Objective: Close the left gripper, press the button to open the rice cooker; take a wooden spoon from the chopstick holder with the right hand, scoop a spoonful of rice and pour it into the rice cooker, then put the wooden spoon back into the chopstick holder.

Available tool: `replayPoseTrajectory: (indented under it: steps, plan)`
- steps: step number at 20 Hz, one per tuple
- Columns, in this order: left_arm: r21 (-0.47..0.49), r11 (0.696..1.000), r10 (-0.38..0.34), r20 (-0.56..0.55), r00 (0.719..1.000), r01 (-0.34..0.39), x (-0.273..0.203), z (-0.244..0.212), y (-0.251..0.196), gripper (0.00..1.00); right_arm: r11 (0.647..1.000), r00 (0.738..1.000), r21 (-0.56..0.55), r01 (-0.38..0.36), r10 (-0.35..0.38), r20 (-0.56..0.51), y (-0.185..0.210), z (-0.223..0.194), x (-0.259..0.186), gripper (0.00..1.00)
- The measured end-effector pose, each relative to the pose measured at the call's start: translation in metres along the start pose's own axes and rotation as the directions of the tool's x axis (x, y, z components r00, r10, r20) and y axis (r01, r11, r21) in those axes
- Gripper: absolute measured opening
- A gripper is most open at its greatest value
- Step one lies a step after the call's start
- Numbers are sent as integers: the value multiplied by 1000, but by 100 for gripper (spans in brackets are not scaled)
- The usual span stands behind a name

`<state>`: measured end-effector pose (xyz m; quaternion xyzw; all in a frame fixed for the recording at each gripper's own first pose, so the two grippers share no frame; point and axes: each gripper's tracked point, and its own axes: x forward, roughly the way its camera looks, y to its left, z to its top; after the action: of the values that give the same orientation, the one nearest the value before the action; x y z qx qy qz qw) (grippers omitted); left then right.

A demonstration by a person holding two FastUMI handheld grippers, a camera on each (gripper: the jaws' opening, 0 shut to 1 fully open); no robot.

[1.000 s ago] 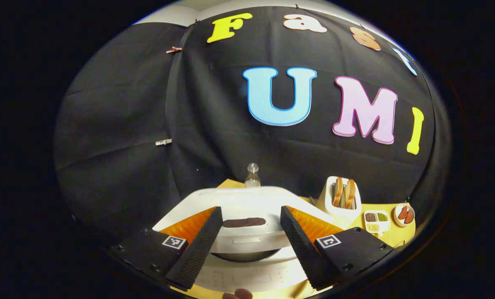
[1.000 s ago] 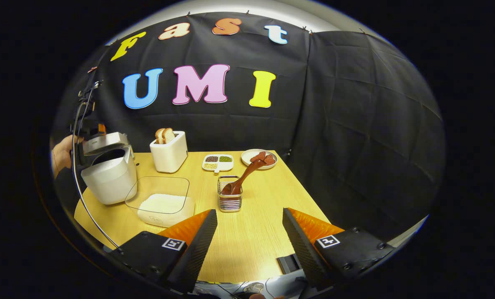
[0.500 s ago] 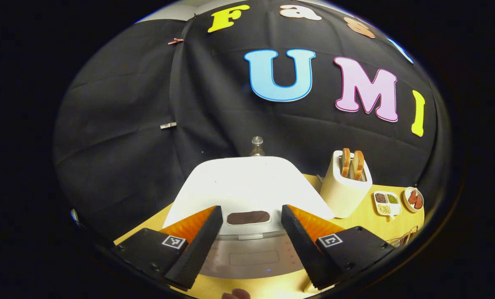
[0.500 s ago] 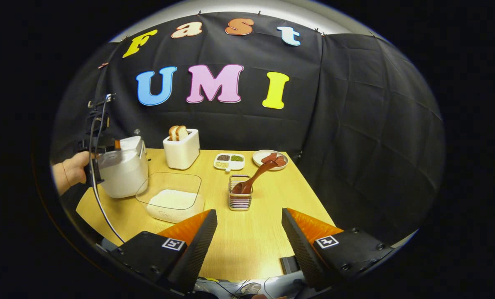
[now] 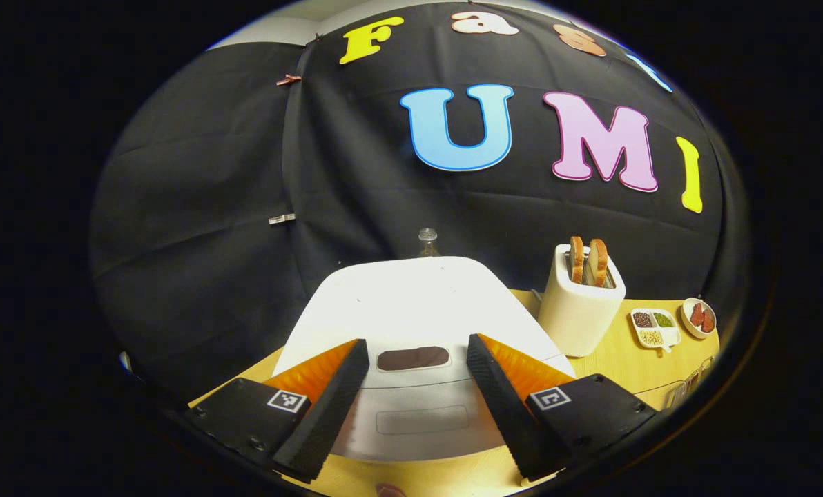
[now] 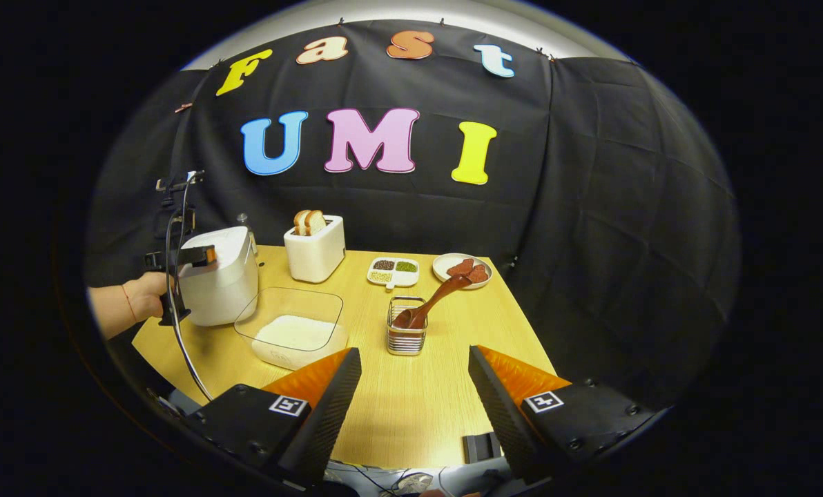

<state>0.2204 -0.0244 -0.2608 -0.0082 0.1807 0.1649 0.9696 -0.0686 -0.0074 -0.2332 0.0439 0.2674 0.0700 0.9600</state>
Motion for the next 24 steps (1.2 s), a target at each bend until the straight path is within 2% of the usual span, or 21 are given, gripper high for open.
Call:
replayPoseTrajectory:
  steps: [2,4,6,8,12,16,19,24]
  plan:
    - [-12,1000,-21,-9,1000,21,-7,5,3,100,1000,1000,-1,-8,8,21,-1,11,0,98]
    - [-35,998,-54,70,996,57,-25,25,7,96,1000,998,2,-10,10,70,-4,27,-4,98]
    - [-4,993,-120,106,987,121,-50,37,3,97,1000,993,6,-22,21,112,-2,39,-7,98]
    - [57,988,-150,159,976,143,-76,53,11,96,1000,990,9,-23,21,139,-2,49,-10,98]
    - [121,965,-255,245,936,232,-140,88,16,98,999,981,24,-37,32,192,6,70,-19,98]
    - [66,934,-355,269,895,351,-191,95,29,98,999,957,-32,-35,43,288,17,96,-33,98]
    - [47,913,-401,287,870,405,-221,96,47,98,997,945,-78,-8,33,324,27,111,-41,98]
    - [53,886,-452,321,832,461,-263,101,71,96,998,921,-62,-24,46,386,48,140,-55,98]
